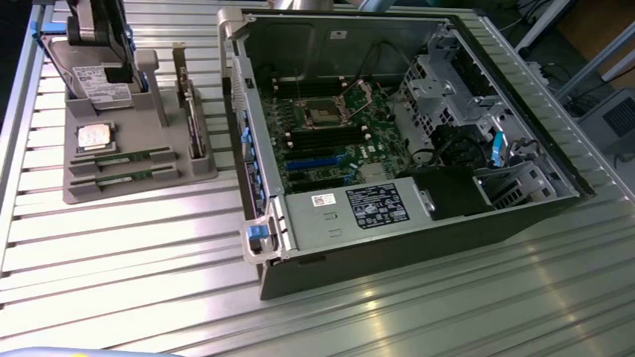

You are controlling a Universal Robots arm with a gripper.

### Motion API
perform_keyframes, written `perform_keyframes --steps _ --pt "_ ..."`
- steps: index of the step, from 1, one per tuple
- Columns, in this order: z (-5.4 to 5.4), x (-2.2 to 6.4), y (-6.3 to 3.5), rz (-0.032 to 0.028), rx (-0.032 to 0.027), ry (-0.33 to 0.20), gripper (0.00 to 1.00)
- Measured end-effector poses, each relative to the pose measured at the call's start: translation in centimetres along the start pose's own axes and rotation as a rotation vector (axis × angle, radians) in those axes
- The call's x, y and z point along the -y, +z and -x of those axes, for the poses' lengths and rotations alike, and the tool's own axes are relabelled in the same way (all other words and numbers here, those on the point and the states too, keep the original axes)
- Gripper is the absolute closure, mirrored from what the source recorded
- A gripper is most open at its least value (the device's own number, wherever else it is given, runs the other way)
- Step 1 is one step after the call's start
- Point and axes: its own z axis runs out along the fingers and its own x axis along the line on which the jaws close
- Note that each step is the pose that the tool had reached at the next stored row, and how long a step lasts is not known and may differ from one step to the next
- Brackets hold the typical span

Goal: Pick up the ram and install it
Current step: 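Pick up the ram and move it above insertion slot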

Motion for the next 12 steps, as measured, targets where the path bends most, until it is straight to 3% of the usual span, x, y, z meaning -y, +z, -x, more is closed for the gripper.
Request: perform_keyframes --steps 1,2,3,5,6,9,10,12 --pt "0.00 -0.04 0.03 -0.0001 0.0122 0.000 0.90" --pt "0.00 -0.04 0.03 -0.0001 0.0177 0.000 0.90" --pt "0.00 -0.05 0.03 -0.0001 0.0276 0.000 0.90" --pt "0.00 -0.06 0.04 0.0000 0.0664 -0.002 0.90" --pt "0.00 -0.06 0.03 0.0001 0.0768 -0.003 0.90" --pt "-0.01 -0.06 0.02 -0.0014 0.0768 -0.003 0.90" --pt "-0.01 -0.07 0.04 -0.0103 0.0768 -0.003 0.90" --pt "-0.01 -0.08 0.05 -0.0384 0.0770 -0.003 0.90"
